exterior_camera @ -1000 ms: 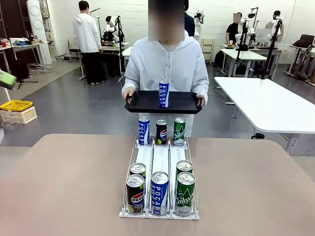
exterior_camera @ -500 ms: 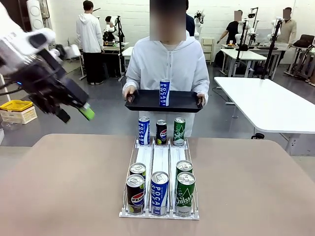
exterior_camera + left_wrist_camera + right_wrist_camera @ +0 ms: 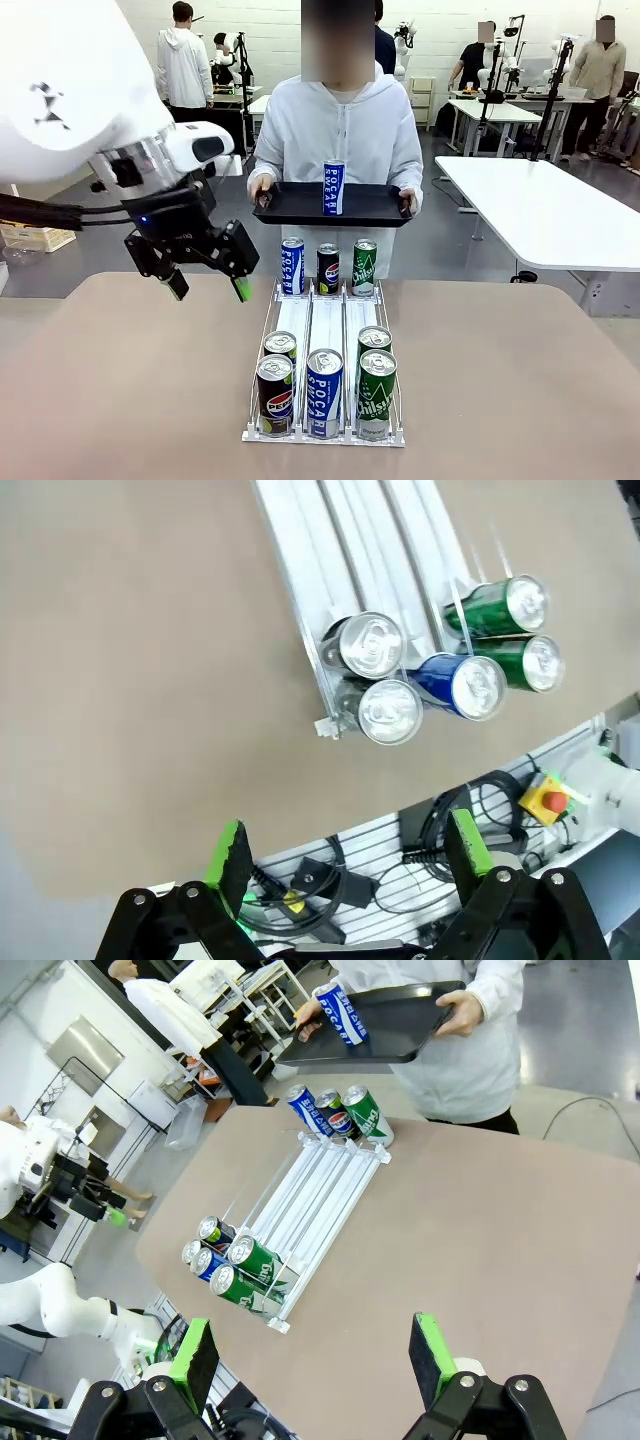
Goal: Retrieve and hand over the desired beverage to the person.
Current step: Pick up another can of the same type that the person held from the Automatic Can Dispenser.
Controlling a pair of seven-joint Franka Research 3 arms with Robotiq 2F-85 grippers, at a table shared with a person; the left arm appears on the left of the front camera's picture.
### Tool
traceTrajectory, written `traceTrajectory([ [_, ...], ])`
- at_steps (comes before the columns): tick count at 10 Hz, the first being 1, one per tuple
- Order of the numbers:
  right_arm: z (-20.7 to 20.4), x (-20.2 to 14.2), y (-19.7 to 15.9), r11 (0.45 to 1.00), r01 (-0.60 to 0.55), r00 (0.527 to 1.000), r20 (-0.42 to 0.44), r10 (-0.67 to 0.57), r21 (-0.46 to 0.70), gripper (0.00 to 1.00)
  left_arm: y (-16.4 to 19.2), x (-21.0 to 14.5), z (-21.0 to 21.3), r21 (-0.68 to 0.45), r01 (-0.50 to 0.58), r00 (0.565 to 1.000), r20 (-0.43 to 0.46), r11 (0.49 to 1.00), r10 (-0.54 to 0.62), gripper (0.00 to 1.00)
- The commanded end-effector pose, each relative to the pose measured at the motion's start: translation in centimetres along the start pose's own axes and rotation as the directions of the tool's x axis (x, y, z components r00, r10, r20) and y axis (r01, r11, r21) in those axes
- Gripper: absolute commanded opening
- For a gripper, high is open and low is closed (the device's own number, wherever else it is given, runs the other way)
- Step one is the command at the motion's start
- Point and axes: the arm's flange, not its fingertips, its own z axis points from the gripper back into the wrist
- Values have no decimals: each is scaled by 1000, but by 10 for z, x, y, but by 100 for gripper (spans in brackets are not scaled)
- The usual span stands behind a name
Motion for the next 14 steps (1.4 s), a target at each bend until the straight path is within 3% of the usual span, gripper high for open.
traceTrajectory([
  [1,-2,2,-2,999,-11,1000,29,10,30,100,-7,1,-7,47,10,1000,-9,999,-9,100],
  [2,-2,2,-2,999,-11,1000,29,10,30,100,0,0,0,0,0,1000,0,1000,0,100],
  [10,-2,2,-2,999,-11,1000,29,10,30,100,2,2,-1,-11,14,1000,-11,1000,-15,100],
  [12,-2,2,-2,999,-11,1000,29,10,30,100,-30,7,-23,76,8,999,-40,997,-5,100],
  [14,-2,2,-2,999,-11,1000,29,10,30,100,-43,15,-46,68,-83,991,-96,994,89,100],
])
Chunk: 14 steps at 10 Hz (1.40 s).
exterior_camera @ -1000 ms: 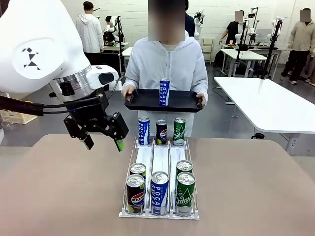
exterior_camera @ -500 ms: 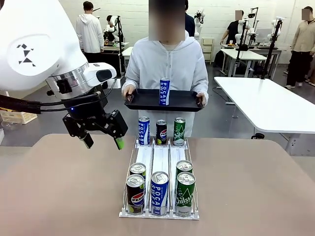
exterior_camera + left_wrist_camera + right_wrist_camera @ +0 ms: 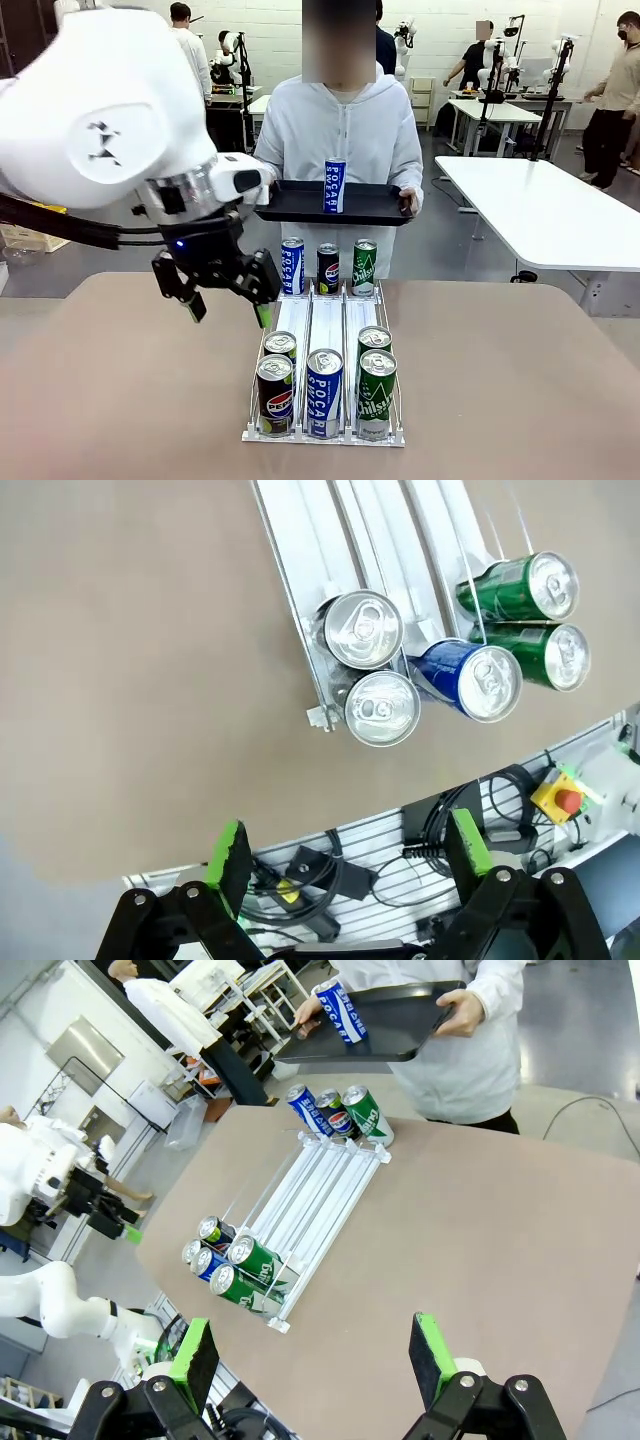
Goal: Retrieve and hand over the desired beverage to the person.
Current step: Pick up another can of the same type that the person held from the Automatic Can Dispenser.
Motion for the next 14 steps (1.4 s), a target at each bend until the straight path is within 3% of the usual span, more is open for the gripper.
traceTrajectory([
  [1,-2,3,-2,999,-11,1000,29,10,30,100,-19,17,-17,22,-100,994,-30,995,101,100],
  [4,-2,3,-2,999,-11,1000,29,10,30,100,-31,27,-49,74,-148,988,-32,986,151,100],
  [9,-2,3,-2,999,-11,1000,29,10,30,100,-41,32,-76,117,-64,998,-8,991,65,100],
  [14,-2,3,-2,999,-11,1000,29,10,30,100,-42,32,-90,140,-136,989,-41,981,142,100],
])
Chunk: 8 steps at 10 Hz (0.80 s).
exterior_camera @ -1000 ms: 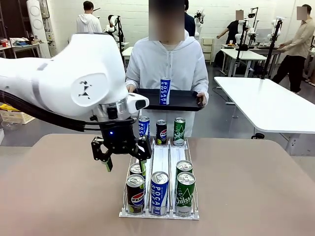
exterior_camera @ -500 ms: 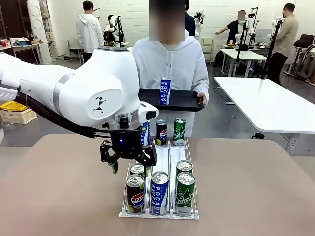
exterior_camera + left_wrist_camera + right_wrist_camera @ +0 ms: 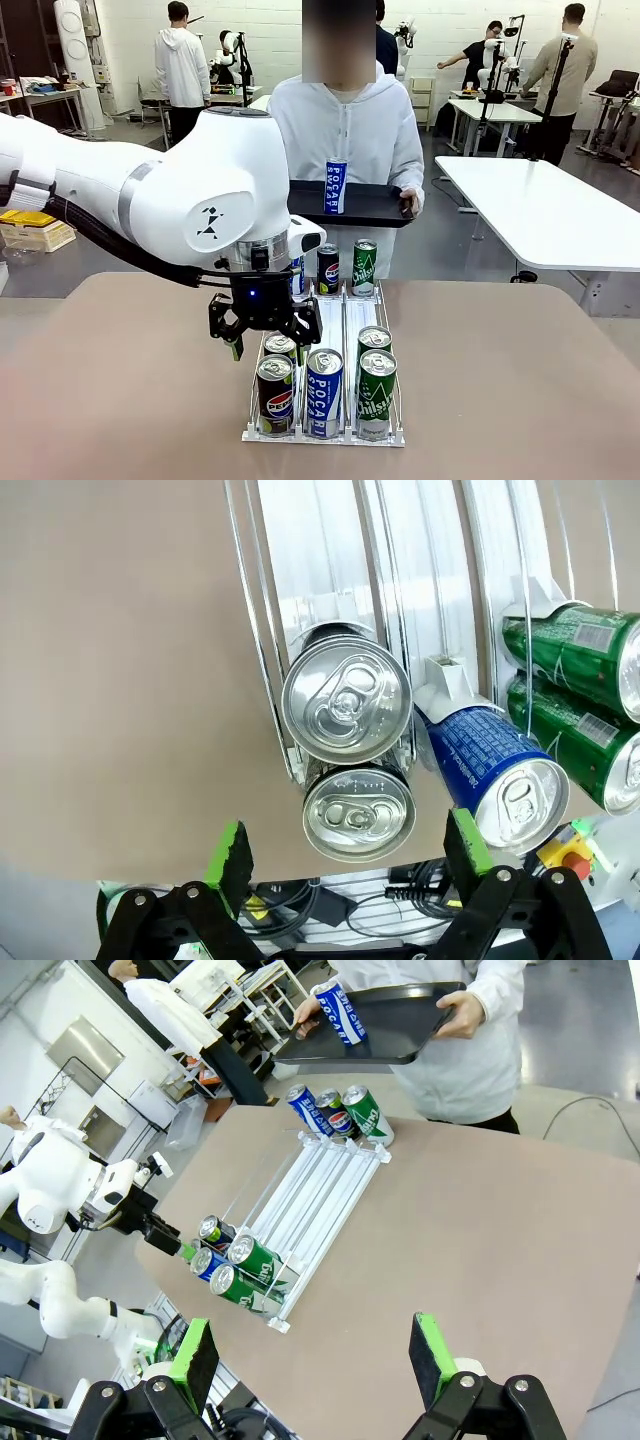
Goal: Retrieve and hand over the desired beverage to the person.
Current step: Pick up another can of the same type that the person held from the Automatic Can Dispenser.
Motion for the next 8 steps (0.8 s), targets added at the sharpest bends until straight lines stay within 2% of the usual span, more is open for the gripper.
traceTrajectory([
  [1,-2,3,-1,999,-11,1000,30,10,30,100,-7,-1,-2,38,-40,999,12,998,39,100],
  [8,-2,3,-1,999,-11,1000,30,10,30,100,3,0,-13,42,-85,996,-2,995,86,100],
])
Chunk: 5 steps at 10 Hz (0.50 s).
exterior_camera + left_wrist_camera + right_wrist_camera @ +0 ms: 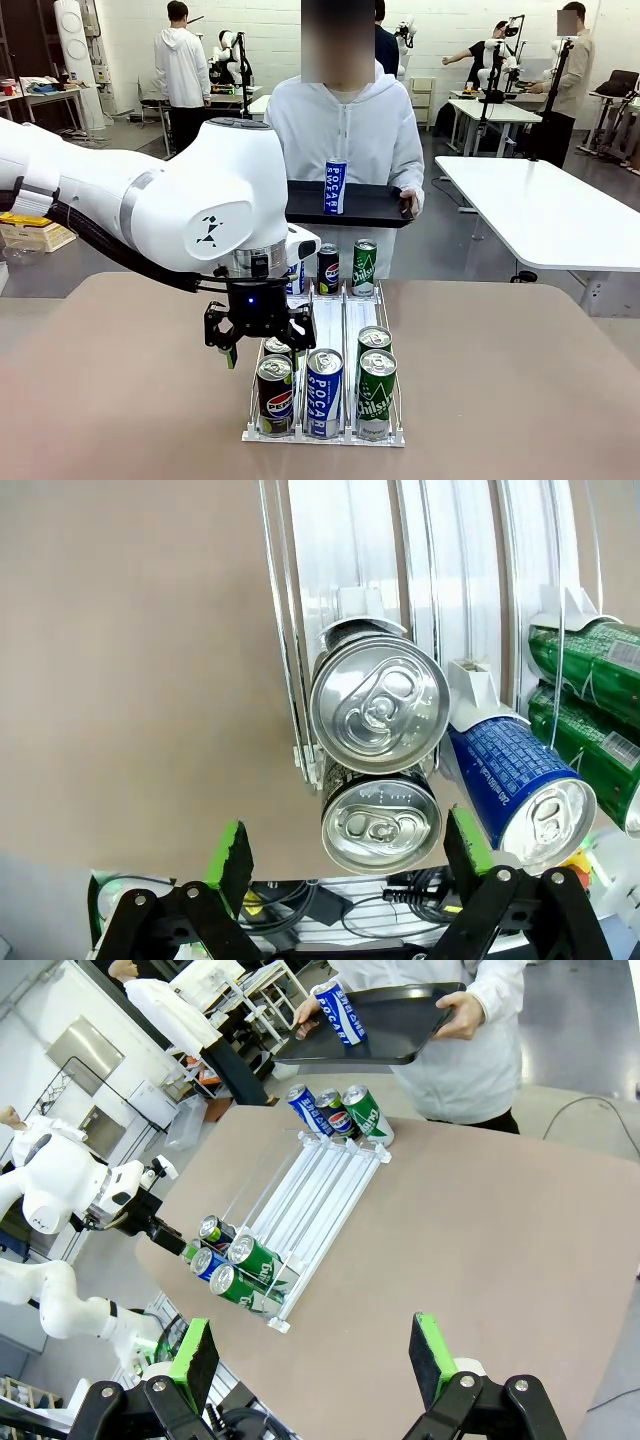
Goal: Retrieve and hand over the desired beverage to the person.
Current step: Pick up another can of the same type that the person held from the Automatic Can Dispenser.
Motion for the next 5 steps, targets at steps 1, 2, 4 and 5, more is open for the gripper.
traceTrajectory([
  [1,-2,3,-2,999,-11,1000,30,10,30,100,-3,0,-4,23,-31,1000,6,999,30,100],
  [2,-2,3,-2,999,-11,1000,30,10,30,100,-4,0,-7,24,-28,1000,-1,999,28,100],
  [4,-2,3,-2,999,-11,1000,30,10,30,100,-6,0,-10,31,-26,1000,-5,999,26,100],
  [5,-2,3,-2,999,-11,1000,30,10,30,100,-6,1,-11,29,-26,1000,-6,999,26,100],
])
